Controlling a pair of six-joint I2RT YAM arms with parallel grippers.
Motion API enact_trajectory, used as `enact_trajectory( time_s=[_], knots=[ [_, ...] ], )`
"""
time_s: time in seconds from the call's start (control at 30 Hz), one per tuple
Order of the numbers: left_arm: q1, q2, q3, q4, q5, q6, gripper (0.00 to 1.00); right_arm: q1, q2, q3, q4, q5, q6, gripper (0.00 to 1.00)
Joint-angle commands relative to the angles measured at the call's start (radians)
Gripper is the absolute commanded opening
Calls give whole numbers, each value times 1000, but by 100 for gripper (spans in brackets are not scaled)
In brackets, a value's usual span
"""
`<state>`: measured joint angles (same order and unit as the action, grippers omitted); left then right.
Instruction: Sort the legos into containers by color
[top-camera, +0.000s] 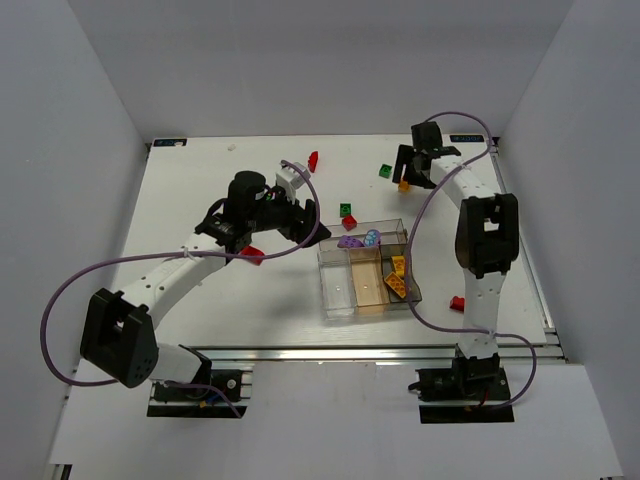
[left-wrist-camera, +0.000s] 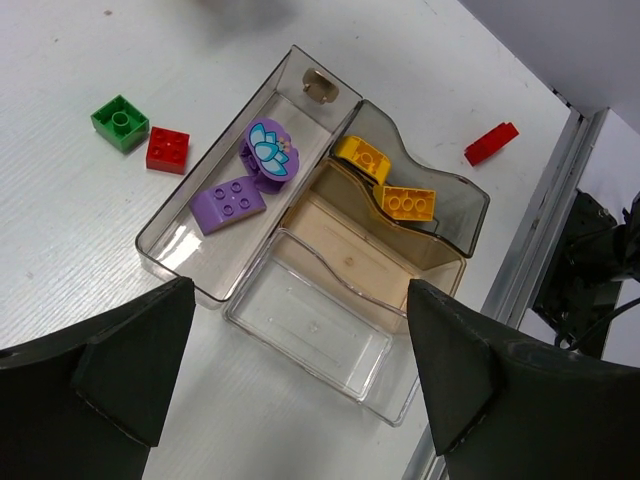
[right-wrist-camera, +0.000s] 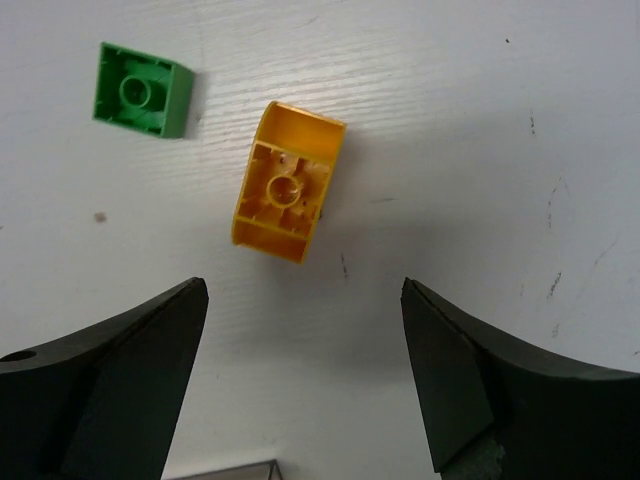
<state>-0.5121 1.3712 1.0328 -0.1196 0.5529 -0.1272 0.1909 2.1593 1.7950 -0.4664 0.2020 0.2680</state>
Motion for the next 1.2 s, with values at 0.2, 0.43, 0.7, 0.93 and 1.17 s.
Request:
enact_trajectory(
  time_s=[0.2, 0.43, 0.7, 0.93, 1.17],
  knots=[
    [3, -46, 12, -28, -25, 35, 96, -4, 125, 170, 15, 51, 100, 85],
    [3, -41, 13, -32, -33, 43, 96, 1, 197, 222, 11, 63, 112, 73],
    [3, -38, 12, -35, -44, 44, 96, -16, 197, 207, 12, 19, 108, 43],
    [3, -46, 13, -48, -76, 55, 96, -24, -29, 14, 171, -44, -15, 0],
    [3, -23, 39, -95, -312, -3, 95, -31, -472, -429, 258, -566, -570, 0]
  ],
)
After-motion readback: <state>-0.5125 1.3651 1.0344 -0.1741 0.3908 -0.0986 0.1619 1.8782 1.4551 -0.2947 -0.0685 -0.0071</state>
